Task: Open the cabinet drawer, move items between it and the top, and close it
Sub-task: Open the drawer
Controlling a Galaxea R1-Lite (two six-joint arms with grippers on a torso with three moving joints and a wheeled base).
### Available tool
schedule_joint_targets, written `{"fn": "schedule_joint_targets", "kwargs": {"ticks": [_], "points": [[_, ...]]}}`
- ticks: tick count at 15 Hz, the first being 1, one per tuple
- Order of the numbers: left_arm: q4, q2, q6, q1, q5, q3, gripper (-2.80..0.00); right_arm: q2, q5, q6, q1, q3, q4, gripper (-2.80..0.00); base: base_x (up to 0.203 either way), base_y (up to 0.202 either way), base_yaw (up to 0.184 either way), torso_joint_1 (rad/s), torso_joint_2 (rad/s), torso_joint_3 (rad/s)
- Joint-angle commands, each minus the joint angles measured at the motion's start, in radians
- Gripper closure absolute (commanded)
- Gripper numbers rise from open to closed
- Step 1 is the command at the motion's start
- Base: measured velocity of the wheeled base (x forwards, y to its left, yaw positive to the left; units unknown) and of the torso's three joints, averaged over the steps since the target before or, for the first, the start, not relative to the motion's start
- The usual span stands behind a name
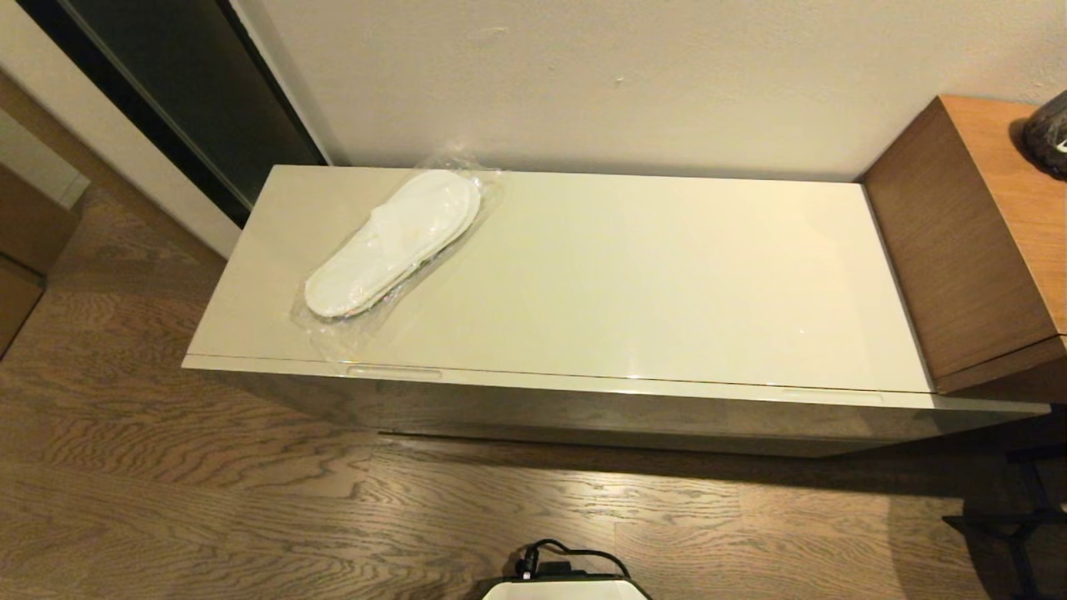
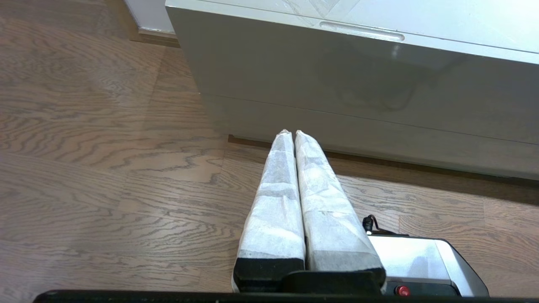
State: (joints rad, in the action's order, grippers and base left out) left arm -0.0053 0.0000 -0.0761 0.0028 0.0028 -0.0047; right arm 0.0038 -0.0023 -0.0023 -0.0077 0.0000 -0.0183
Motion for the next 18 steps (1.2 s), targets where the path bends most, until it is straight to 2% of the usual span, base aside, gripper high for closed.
{"fn": "schedule_joint_targets", "kwargs": {"ticks": [1,8,10,18], "points": [[-0.001,0.002,-0.001,0.000,0.000,0.000,0.00,0.001,0.001,-0.001,0.000,0.002,0.000,0.00,0.000,0.000,0.000,0.000,0.00,0.000],[-0.001,0.002,0.002,0.000,0.001,0.000,0.00,0.001,0.001,0.001,0.000,0.002,-0.003,0.00,0.000,0.000,0.000,0.000,0.00,0.000],[0.008,0.002,0.029,0.000,0.005,-0.003,0.00,0.001,0.001,0.001,0.000,0.002,-0.003,0.00,0.000,0.000,0.000,0.000,0.00,0.000],[-0.001,0.002,-0.001,0.000,0.002,-0.001,0.00,0.001,0.002,-0.001,0.000,0.002,-0.003,0.00,0.000,0.000,0.000,0.000,0.00,0.000]]}}
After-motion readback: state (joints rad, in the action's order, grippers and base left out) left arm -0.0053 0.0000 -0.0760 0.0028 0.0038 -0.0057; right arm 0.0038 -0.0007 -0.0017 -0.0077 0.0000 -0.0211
